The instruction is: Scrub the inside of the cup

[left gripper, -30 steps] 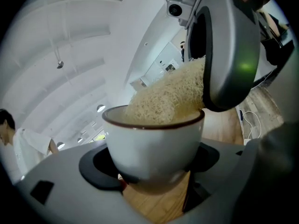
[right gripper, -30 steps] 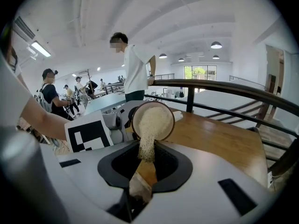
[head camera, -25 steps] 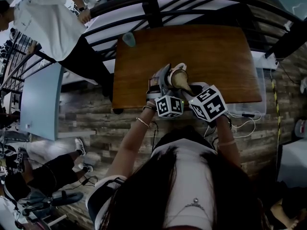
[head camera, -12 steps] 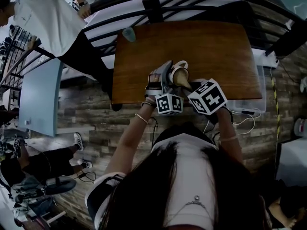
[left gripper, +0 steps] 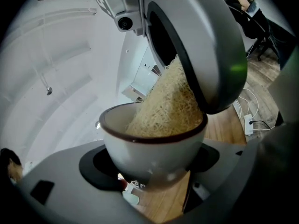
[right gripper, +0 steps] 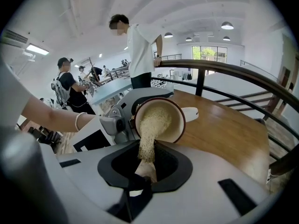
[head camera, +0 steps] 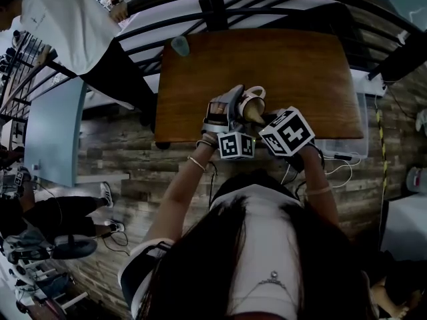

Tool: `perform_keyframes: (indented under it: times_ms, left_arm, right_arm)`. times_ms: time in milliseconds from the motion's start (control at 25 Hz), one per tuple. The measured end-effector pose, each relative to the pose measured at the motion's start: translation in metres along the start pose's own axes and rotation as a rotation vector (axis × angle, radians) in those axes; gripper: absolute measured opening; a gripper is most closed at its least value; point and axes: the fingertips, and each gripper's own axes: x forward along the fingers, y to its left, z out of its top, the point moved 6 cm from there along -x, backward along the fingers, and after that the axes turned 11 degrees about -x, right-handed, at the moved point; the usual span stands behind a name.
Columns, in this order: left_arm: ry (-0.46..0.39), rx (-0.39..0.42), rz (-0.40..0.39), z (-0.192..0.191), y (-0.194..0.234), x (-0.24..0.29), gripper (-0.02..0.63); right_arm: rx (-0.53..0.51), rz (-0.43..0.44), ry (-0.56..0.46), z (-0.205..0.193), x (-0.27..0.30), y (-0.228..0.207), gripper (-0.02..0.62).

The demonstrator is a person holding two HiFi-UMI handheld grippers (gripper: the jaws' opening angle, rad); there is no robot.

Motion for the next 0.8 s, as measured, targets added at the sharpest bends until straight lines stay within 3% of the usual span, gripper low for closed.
perform_keyframes:
  times_ms: [360, 800]
  left_arm:
    - [-0.038, 0.046, -0.005, 0.007, -0.008, -0.008, 0.408]
    - [-0.085, 0.026, 0.011, 0.019, -0.009, -0.017, 0.408]
  right_arm:
    - [0.096, 0.132, -0.067, 0.005, -0.002, 0.006, 0.08]
    - [0.338, 0.364, -0.322, 0.002, -0.01, 0.003, 0.08]
